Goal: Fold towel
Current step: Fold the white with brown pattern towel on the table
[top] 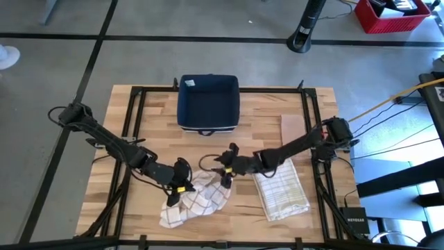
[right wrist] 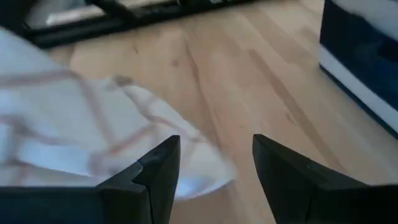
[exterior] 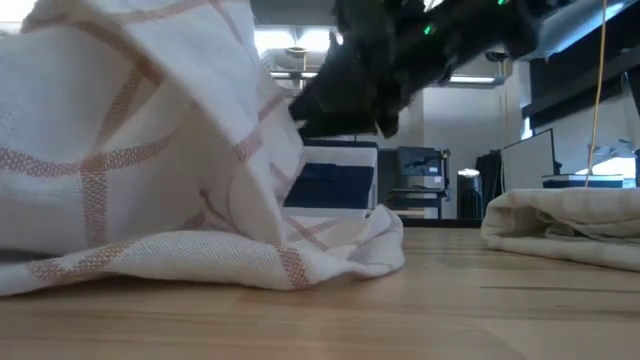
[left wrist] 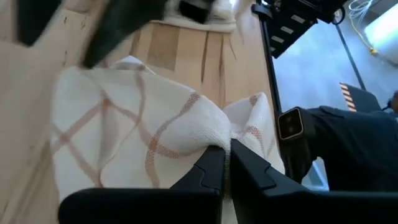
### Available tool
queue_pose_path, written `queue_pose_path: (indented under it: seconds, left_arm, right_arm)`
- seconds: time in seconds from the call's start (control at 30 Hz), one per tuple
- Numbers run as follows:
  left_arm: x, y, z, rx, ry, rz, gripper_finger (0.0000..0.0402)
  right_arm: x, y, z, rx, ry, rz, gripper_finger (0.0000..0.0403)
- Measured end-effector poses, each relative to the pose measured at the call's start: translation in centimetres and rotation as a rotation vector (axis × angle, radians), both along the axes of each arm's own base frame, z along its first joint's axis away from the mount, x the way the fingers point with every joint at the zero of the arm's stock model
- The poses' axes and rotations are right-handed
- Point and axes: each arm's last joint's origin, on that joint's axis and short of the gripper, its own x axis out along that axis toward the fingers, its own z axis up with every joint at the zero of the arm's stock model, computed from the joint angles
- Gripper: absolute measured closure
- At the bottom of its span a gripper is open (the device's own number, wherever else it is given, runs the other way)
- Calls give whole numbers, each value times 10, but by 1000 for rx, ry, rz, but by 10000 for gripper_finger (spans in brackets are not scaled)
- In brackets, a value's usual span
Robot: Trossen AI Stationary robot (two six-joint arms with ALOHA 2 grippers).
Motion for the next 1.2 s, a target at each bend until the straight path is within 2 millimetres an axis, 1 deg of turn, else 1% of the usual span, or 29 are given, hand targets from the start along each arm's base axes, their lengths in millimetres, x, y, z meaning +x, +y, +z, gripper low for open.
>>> queue_pose_path:
  seconds: [0.07,0.1,0.17,0.23,0.37,0.47,0.57,0.67,0.73,0.77,0.83,0.9,1.0,1.03,1.13,1.2]
  left_arm:
    - [-1,-1,0,6,0,-8,396]
    - [-1,-2,0,6,0,-11,396]
    - [-1,-2,0,5,-1,-11,396]
    - [-1,-2,0,6,1,-11,396]
    - [-1,-1,0,-5,6,-2,396]
    - [-1,-2,0,-12,8,2,396]
    - [-1,-2,0,-13,4,2,396]
    - [-1,-2,0,-14,2,2,396]
    - [-1,-2,0,-19,3,6,396]
    - [-1,-2,0,-26,5,11,396]
    - [-1,-2,0,-35,7,17,396]
    - [0,-2,1,-40,1,18,396]
    - [0,-2,8,-58,-27,10,396]
    - [0,-2,14,-63,-43,7,396]
    - [-2,0,38,-65,-61,6,396]
    - [-4,4,56,-39,-49,5,396]
  right_arm:
    - [-1,-5,-2,1,50,80,198]
    - [-2,-4,-1,-4,73,134,198]
    - [-6,-1,5,-29,89,237,198]
    - [-11,3,10,-91,98,335,198]
    - [-13,6,10,-266,110,412,198]
    - [-8,6,9,-359,70,451,198]
    - [-2,7,-1,-408,52,482,198]
    - [3,11,-16,-418,35,559,198]
    - [5,12,-25,-438,53,564,200]
    - [5,12,-29,-448,62,548,204]
    - [5,10,-29,-453,74,500,228]
    - [6,9,-24,-466,58,469,275]
    - [1,6,-10,-540,68,439,370]
    - [-3,6,-1,-560,73,436,385]
    - [-18,3,34,-599,62,377,382]
    - [-35,2,64,-621,41,341,388]
